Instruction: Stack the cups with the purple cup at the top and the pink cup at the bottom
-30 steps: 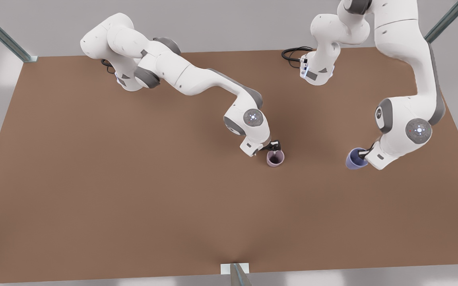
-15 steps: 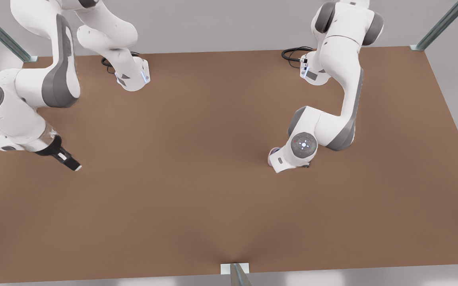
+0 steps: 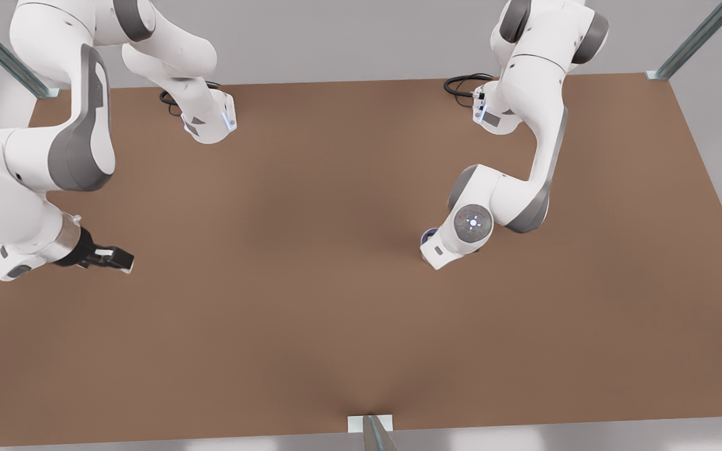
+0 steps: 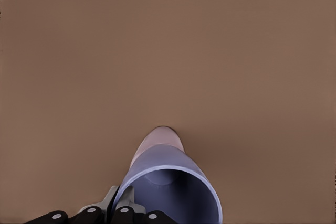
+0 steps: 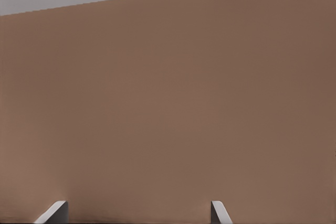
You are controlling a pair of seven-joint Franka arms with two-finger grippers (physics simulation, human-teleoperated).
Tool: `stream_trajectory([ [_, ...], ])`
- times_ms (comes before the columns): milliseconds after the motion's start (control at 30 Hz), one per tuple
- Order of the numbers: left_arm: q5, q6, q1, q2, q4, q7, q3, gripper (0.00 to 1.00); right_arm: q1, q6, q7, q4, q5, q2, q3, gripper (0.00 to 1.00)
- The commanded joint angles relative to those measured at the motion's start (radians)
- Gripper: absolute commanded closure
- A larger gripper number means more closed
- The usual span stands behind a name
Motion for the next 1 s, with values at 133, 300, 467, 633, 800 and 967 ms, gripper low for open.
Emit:
stream_trajectory([
  [133, -0.007, -0.067, 0.003, -0.02, -0.001, -0.159, -0.008, 0.79, 0.017, -0.02, -0.417, 0.005, 0.007, 0.002, -0.001, 0.0],
  [300, -0.007, -0.044, 0.029, -0.05, -0.078, -0.144, -0.017, 0.79, 0.02, -0.042, -0.043, -0.027, 0.012, -0.013, -0.002, 0.0],
  [467, -0.008, 0.007, 0.049, -0.058, -0.099, -0.145, -0.038, 0.79, 0.013, -0.034, -0.044, -0.099, 0.032, -0.061, -0.01, 0.0],
  [633, -0.03, 0.05, 0.051, -0.056, -0.099, -0.153, -0.054, 0.79, 0.014, -0.026, -0.043, -0.096, 0.026, -0.056, -0.01, 0.0],
  [800, -0.03, 0.062, 0.06, -0.053, -0.099, -0.147, -0.054, 0.79, 0.017, -0.022, -0.041, -0.095, 0.03, -0.056, -0.01, 0.0],
  [967, -0.03, 0.074, 0.065, -0.049, -0.101, -0.145, -0.054, 0.79, 0.011, -0.023, -0.043, -0.096, 0.032, -0.061, -0.01, 0.0],
])
